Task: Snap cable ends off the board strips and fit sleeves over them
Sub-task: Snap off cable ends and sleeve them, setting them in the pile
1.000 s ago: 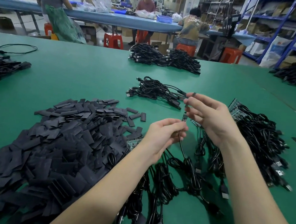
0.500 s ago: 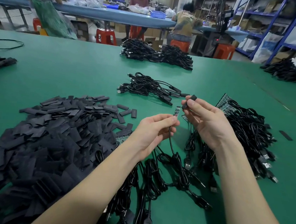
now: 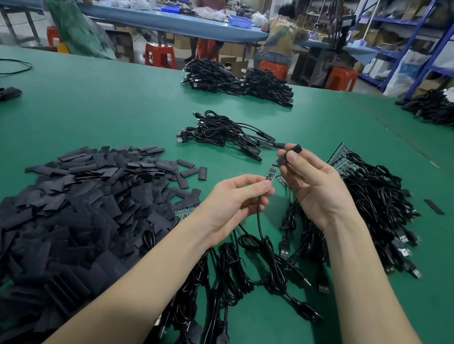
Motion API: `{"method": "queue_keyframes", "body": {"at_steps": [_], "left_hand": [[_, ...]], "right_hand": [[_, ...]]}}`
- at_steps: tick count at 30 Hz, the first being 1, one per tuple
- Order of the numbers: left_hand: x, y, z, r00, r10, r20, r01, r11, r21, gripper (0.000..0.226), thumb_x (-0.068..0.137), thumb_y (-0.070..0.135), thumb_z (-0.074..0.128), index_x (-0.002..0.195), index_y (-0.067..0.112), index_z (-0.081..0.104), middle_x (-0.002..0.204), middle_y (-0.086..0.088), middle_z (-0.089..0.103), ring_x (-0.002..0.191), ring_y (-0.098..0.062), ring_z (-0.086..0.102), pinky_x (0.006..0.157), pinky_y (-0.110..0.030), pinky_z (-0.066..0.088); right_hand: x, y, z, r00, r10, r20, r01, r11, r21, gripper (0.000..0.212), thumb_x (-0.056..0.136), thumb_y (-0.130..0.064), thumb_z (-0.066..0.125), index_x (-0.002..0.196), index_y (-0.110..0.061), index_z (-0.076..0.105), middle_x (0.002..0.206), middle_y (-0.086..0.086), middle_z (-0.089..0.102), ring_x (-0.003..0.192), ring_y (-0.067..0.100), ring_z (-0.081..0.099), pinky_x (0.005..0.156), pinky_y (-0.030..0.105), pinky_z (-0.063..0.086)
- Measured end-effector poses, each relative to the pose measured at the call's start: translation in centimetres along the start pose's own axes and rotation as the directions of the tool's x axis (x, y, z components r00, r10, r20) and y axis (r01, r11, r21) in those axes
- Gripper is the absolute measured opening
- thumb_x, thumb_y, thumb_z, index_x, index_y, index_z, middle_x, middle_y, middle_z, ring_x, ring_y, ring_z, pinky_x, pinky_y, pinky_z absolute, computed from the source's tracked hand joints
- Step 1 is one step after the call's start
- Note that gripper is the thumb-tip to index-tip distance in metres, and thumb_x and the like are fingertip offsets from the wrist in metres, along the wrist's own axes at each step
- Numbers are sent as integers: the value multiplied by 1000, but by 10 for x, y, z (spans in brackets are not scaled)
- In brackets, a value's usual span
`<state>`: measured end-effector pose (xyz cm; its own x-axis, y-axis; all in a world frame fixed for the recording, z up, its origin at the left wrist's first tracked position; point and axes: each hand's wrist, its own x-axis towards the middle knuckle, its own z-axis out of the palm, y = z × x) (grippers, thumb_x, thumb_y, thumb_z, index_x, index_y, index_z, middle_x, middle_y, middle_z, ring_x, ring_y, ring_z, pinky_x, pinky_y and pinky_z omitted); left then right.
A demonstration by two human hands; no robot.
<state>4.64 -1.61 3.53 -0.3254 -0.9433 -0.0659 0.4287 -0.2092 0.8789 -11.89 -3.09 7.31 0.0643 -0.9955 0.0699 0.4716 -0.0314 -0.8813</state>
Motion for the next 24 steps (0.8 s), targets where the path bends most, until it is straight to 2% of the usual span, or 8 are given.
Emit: {"method": "queue_keyframes", "body": {"at_steps": [3,8,16,24], "left_hand": [[-1,0,0,1000,0,3,0,1000,-6,4,93,6,66,96,8,66,79,-2,73,64,-8,63,64,-18,53],[-2,-1,1,1000,13,11,-13,1000,18,6,93,6,66,95,11,64,79,-3,72,64,-8,62,64,-18,53],[-6,-2,1,995,4,99,-13,995,96,10,91,3,68,97,10,64,84,-6,74,65,-8,62,67,-19,53],[-7,1,3,996,31,84,-40,994,98,9,92,2,67,95,10,64,83,-5,73,64,-9,60,67,-19,53]], "right_hand": [[-1,0,1,1000,4,7,-3,999,-52,24,78,-7,72,102,-4,73,94,8,77,83,11,72,74,16,56],[-1,0,0,1000,6,15,-4,997,-80,23,79,-6,70,102,-5,73,94,8,77,82,11,72,73,16,55],[-7,-13,-19,982,147,116,-124,974,-188,19,82,-12,68,95,-16,81,103,6,77,83,8,72,74,19,58],[-6,-12,-16,989,91,119,-65,975,-212,19,81,-12,69,97,-13,79,103,10,77,81,10,72,75,20,57]]}}
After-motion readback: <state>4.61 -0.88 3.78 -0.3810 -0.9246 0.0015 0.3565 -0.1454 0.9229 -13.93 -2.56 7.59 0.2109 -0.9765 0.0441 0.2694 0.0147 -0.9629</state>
